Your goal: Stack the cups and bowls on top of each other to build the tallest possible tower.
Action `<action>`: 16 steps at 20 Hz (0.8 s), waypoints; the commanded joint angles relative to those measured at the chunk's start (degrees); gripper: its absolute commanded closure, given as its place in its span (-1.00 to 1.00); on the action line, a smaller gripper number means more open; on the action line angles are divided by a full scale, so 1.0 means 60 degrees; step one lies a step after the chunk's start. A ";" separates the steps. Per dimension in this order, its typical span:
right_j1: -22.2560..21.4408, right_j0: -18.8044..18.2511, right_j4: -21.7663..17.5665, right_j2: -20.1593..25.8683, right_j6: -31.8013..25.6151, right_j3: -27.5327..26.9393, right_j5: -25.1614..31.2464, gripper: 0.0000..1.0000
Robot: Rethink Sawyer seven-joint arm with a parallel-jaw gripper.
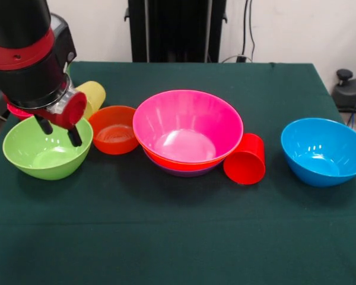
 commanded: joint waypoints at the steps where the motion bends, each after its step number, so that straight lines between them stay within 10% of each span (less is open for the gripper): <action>1: -0.0076 -0.0082 -0.0558 0.0755 -0.2653 0.1286 -0.1251 -1.00; 16: -0.0432 0.0202 -0.0487 0.0485 -0.1515 0.2063 -0.2131 -1.00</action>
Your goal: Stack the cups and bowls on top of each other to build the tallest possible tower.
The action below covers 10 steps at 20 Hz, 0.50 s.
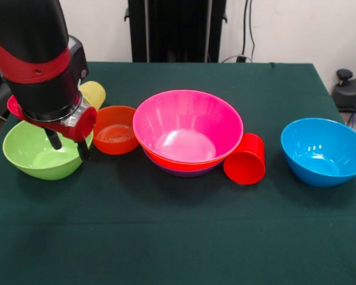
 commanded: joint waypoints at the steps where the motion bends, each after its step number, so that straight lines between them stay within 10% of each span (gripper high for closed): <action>1: -0.0376 0.0332 -0.0438 0.0451 -0.1375 0.0908 -0.0351 -1.00; 10: -0.0571 0.0567 -0.0392 0.0321 -0.0933 0.0993 -0.0348 -1.00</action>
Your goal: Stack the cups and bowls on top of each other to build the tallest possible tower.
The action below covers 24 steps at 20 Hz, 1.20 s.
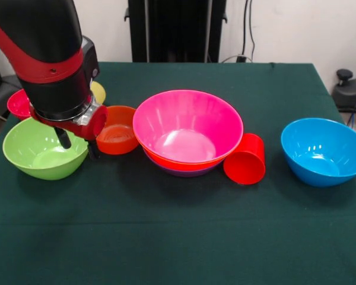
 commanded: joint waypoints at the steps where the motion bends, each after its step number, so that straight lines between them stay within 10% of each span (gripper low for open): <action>1: -0.0447 0.0408 -0.0386 0.0321 -0.0902 0.0815 -0.0374 -1.00; 24: 0.0018 -0.0484 -0.0513 0.0561 -0.1161 0.2149 -0.2757 -1.00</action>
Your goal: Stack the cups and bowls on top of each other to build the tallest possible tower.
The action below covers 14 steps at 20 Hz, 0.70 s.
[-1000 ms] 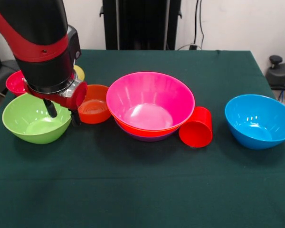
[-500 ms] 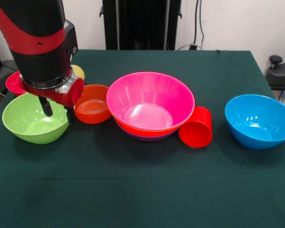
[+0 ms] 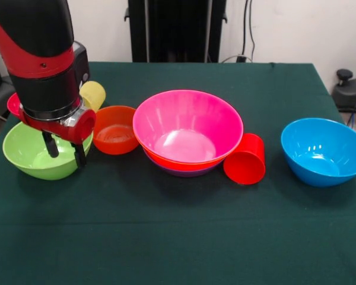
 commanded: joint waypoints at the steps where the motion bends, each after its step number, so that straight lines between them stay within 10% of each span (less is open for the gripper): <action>1: 0.0256 -0.0032 -0.0520 0.0553 -0.1147 0.1140 -0.0733 -1.00; 14: 0.0315 0.0059 -0.0679 0.0430 -0.0770 0.1432 -0.1440 -1.00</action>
